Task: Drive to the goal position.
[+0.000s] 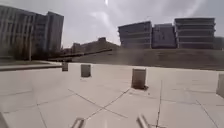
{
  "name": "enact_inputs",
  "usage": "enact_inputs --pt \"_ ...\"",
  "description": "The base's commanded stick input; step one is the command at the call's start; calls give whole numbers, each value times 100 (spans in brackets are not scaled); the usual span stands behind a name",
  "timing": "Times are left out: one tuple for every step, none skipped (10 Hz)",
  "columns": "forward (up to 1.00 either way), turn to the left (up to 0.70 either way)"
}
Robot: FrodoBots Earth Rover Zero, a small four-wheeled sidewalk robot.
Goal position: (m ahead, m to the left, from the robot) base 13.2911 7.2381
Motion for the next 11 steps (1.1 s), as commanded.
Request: enact_inputs --pt "70 0" --pt "70 0" --pt "70 0" --pt "70 0" --pt "70 0" --pt "70 0" --pt "70 0" --pt "70 0" --pt "70 0" --pt "70 0" --pt "70 0"
